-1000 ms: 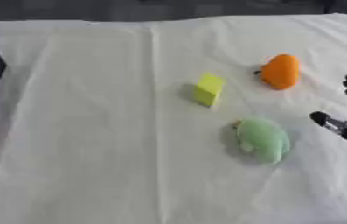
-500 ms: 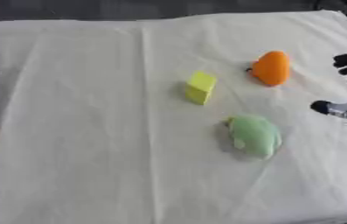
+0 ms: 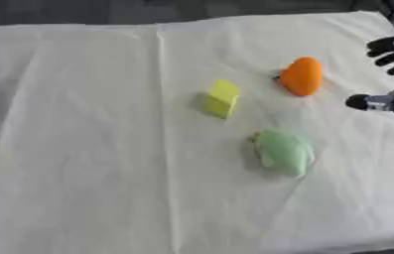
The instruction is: Pick up the objects with one hand, pass them to the other hand, and then place them into the box on the other side of the table.
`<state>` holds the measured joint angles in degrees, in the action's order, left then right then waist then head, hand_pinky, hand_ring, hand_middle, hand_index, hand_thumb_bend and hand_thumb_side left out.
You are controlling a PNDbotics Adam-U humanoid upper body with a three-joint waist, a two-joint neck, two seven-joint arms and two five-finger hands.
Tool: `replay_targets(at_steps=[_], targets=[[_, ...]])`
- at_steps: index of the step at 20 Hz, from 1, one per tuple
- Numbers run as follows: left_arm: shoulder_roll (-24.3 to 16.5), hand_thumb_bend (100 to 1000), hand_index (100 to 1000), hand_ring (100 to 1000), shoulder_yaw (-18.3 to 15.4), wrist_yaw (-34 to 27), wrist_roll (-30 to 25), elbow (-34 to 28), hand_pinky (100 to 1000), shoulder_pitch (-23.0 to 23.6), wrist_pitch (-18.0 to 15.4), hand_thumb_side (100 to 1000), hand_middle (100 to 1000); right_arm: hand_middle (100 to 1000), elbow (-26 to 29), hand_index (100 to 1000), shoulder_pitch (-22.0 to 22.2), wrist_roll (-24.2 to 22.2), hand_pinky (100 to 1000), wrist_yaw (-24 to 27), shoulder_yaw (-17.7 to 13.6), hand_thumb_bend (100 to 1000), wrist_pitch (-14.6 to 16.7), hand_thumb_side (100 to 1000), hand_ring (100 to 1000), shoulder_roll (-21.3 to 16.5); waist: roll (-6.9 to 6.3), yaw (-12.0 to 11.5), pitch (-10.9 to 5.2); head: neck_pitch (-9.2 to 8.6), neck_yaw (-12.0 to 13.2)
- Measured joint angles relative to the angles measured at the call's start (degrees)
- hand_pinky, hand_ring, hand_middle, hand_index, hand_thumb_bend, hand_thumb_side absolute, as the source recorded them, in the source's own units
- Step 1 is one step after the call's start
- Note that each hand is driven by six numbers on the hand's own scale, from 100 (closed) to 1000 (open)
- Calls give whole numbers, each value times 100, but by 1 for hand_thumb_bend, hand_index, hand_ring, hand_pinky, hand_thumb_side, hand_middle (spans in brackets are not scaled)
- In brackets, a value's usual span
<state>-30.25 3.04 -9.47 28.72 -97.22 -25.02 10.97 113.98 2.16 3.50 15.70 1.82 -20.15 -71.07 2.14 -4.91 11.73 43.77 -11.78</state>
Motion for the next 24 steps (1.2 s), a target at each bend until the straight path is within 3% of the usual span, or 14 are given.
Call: replay_targets(at_steps=[1,8,17,24], targets=[[-17,100,819,667,0,0,4,1,750,19,6,786,715,842,6,922,-87,-8,825,25,74,648,-100,361,857,-33,0,13,-8,1,0],[-209,100,819,667,1,45,-6,10,751,127,50,780,716,842,9,924,-598,28,817,65,609,635,-585,412,857,-51,0,93,-55,2,36],[-305,100,817,667,2,62,-11,32,752,182,92,782,715,839,9,927,-671,49,805,-109,1089,599,-404,469,853,98,0,132,-77,4,122],[-324,100,816,667,5,67,-15,33,753,181,114,786,715,838,9,926,-745,-41,800,-128,1410,605,-644,467,857,446,0,128,-77,4,95]])
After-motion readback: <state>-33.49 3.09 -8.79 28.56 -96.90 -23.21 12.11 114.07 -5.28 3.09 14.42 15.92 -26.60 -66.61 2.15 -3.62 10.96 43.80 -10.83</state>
